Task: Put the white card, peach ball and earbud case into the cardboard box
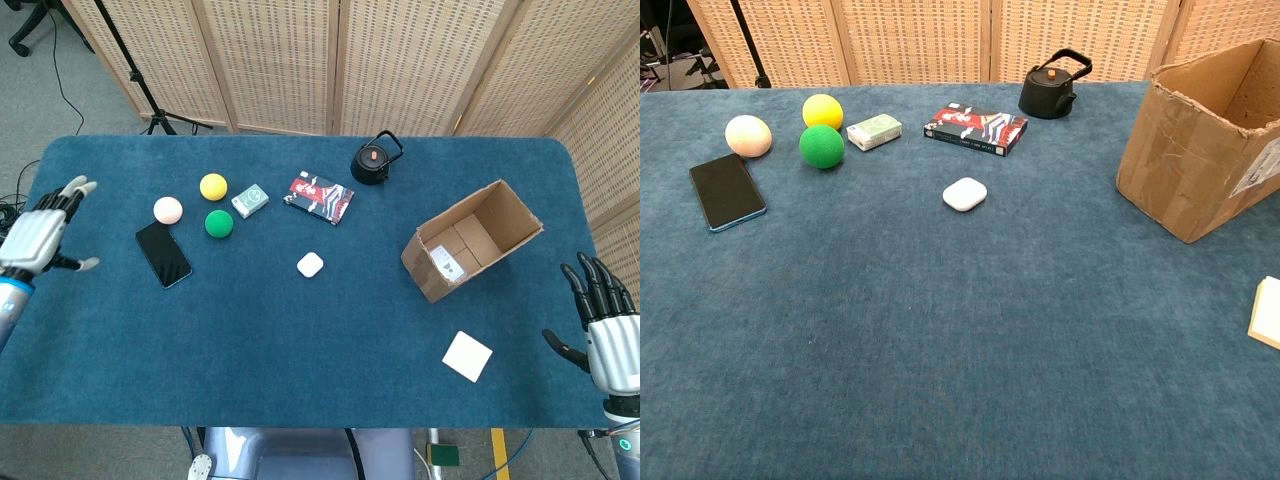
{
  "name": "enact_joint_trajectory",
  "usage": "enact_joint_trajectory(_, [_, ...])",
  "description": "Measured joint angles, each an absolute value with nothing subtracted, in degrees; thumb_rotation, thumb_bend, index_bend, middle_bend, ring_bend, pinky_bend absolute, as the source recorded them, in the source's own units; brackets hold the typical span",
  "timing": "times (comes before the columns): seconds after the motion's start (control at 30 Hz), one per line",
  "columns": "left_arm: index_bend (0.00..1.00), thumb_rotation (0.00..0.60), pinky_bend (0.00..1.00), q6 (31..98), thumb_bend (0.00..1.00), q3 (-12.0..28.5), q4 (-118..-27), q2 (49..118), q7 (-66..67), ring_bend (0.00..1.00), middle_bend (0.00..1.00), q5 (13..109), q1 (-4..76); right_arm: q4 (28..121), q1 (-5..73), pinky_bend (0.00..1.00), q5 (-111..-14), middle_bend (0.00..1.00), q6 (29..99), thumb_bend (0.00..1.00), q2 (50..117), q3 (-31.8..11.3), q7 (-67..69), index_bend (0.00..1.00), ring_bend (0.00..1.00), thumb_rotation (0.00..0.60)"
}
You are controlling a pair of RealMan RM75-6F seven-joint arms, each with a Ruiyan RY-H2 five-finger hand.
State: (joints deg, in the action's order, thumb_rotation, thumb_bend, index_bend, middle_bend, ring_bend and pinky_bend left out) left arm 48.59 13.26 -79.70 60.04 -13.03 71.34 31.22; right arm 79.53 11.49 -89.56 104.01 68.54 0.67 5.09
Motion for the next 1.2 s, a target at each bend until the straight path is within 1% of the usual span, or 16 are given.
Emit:
enact_joint_trajectory(0.17, [0.04,0.600,0.09,39.90,0.02,14.52,-67.68,67.99,-10.55,0.00,0.00,65.65,38.72,78.47,10.91,0.16,-88.81,0.02,102.43,0.00,68.84,-0.93,6.27,0.04,0.00,0.600])
enact_joint_trajectory(0.33, [0.05,0.600,0.09,34.33,0.02,14.79,-58.39,74.84,-8.29,0.00,0.00,62.07,43.74,77.99,10.65,0.16,-88.09,0.03,100.46,0.00,68.89,-2.09,6.90,0.04,0.00,0.600])
enact_joint_trajectory(0.6, [0.06,0.600,0.09,29.02,0.03,14.37,-49.90,81.36,-6.20,0.00,0.00,59.72,48.06,77.57,10.41,0.16,-87.64,0.03,98.58,0.00,69.11,-3.37,7.09,0.04,0.00,0.600])
enact_joint_trajectory(0.93, [0.07,0.600,0.11,21.11,0.04,13.96,-33.75,91.11,-4.94,0.00,0.00,56.40,52.15,76.85,10.01,0.16,-87.22,0.04,96.78,0.00,69.36,-4.97,7.35,0.04,0.00,0.600])
enact_joint_trajectory(1.07, [0.09,0.600,0.15,18.70,0.04,14.10,-28.70,94.54,-5.76,0.00,0.00,56.58,53.57,76.72,9.94,0.16,-87.55,0.04,96.19,0.00,69.50,-5.30,7.30,0.04,0.00,0.600])
enact_joint_trajectory(1.2, [0.12,0.600,0.20,17.17,0.06,14.55,-24.91,97.17,-7.13,0.03,0.01,57.34,54.86,76.61,9.87,0.16,-87.64,0.05,95.74,0.00,69.63,-5.65,7.09,0.05,0.00,0.600])
